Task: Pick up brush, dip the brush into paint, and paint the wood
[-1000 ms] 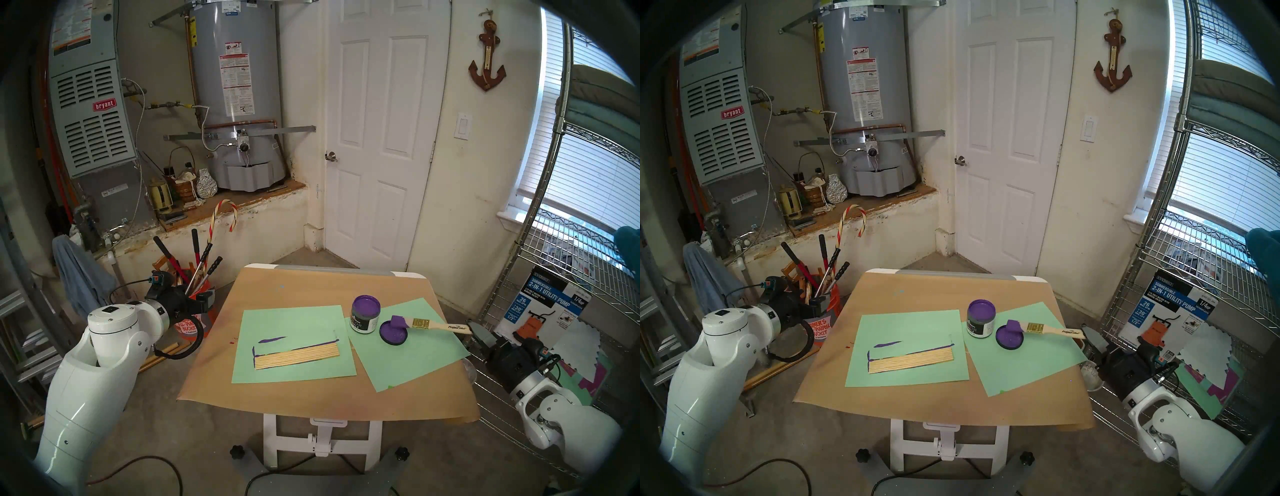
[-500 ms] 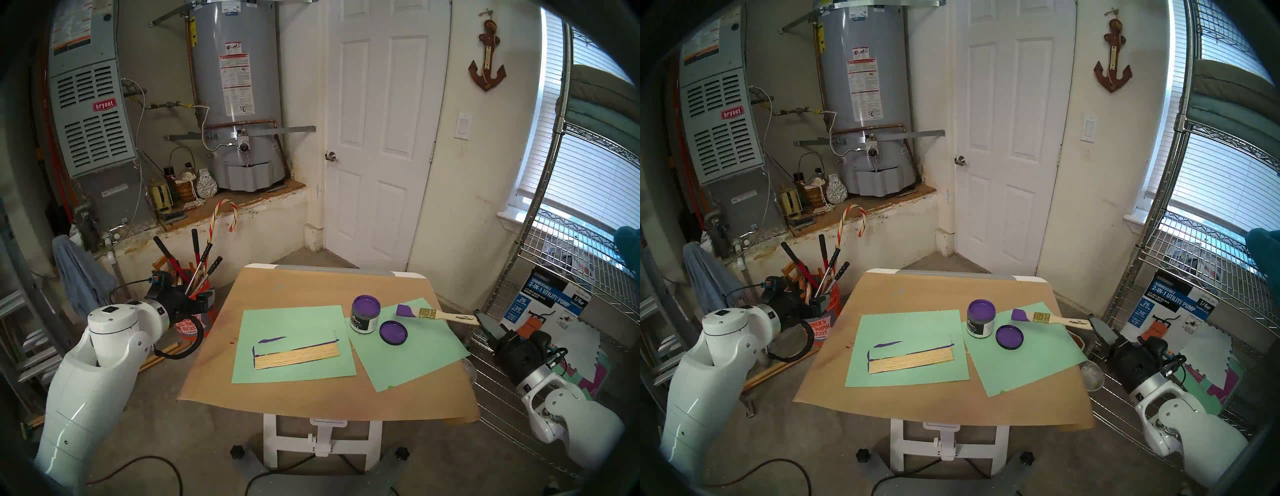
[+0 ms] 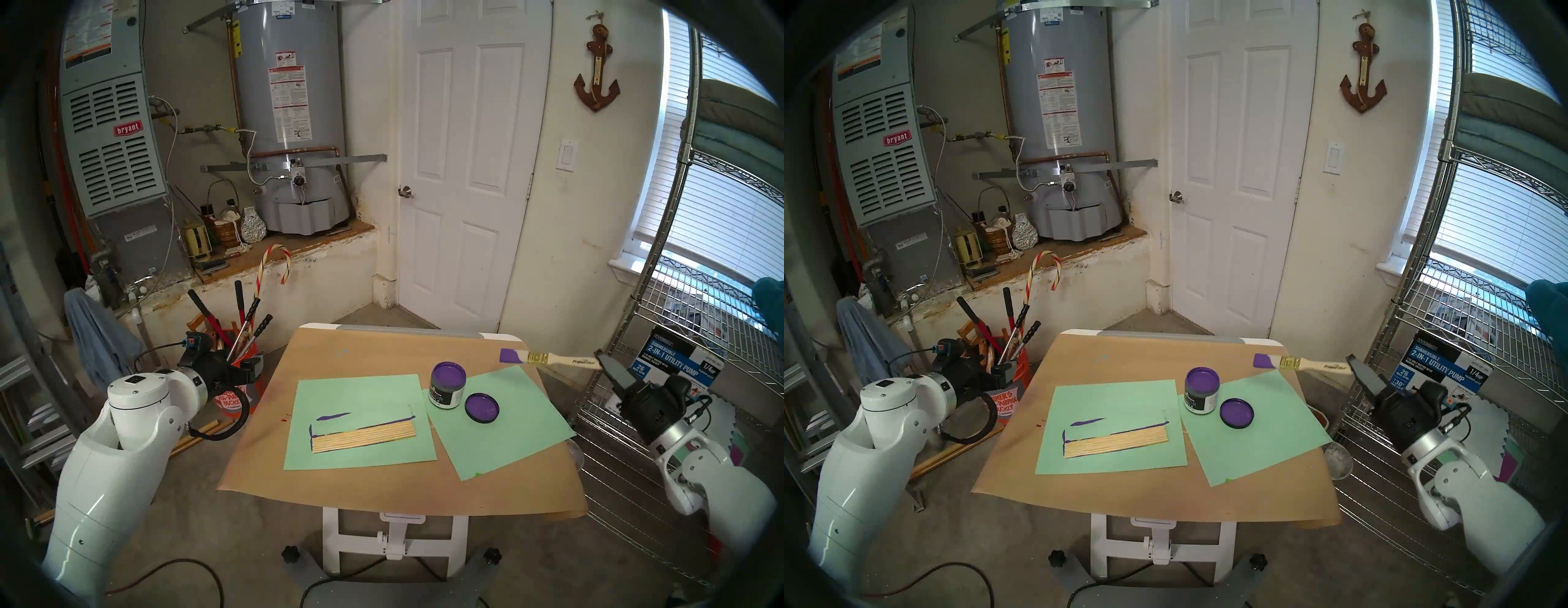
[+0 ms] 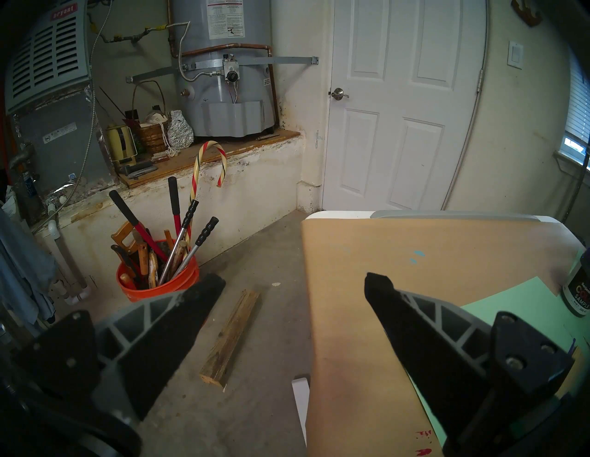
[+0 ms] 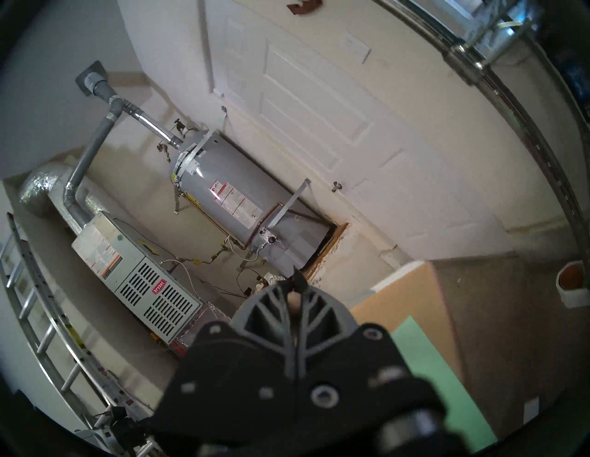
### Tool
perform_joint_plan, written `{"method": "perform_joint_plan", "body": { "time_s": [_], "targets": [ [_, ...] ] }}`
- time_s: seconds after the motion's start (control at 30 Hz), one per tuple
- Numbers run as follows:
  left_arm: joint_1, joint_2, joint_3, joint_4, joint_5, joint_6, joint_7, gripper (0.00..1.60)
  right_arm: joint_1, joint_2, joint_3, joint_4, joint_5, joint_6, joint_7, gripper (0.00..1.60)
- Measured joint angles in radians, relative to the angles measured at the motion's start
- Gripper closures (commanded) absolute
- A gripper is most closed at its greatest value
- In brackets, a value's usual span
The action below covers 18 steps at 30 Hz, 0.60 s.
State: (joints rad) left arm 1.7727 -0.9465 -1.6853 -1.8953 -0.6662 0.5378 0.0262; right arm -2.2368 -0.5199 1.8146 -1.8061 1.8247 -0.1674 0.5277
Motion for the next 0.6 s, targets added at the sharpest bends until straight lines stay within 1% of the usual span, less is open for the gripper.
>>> {"method": "perform_joint_plan", "body": {
  "time_s": [0.1,0.17,0.27,0.33,0.6],
  "targets": [
    [0.0,0.0,0.0,0.0,0.0,0.0,0.0,0.0,0.007,0.018,0.018,-0.003,-0.006,0.015,-0.002,1.6],
    [0.0,0.0,0.0,0.0,0.0,0.0,0.0,0.0,0.01,0.043,0.04,-0.017,-0.017,0.042,-0.008,1.6],
    [0.0,0.0,0.0,0.0,0.0,0.0,0.0,0.0,0.006,0.058,0.057,-0.035,-0.029,0.062,-0.016,1.6],
    [0.0,0.0,0.0,0.0,0.0,0.0,0.0,0.0,-0.005,0.074,0.081,-0.065,-0.048,0.084,-0.03,1.6],
    [0.0,0.0,0.0,0.0,0.0,0.0,0.0,0.0,-0.024,0.107,0.13,-0.142,-0.104,0.121,-0.083,1.6]
  ]
}}
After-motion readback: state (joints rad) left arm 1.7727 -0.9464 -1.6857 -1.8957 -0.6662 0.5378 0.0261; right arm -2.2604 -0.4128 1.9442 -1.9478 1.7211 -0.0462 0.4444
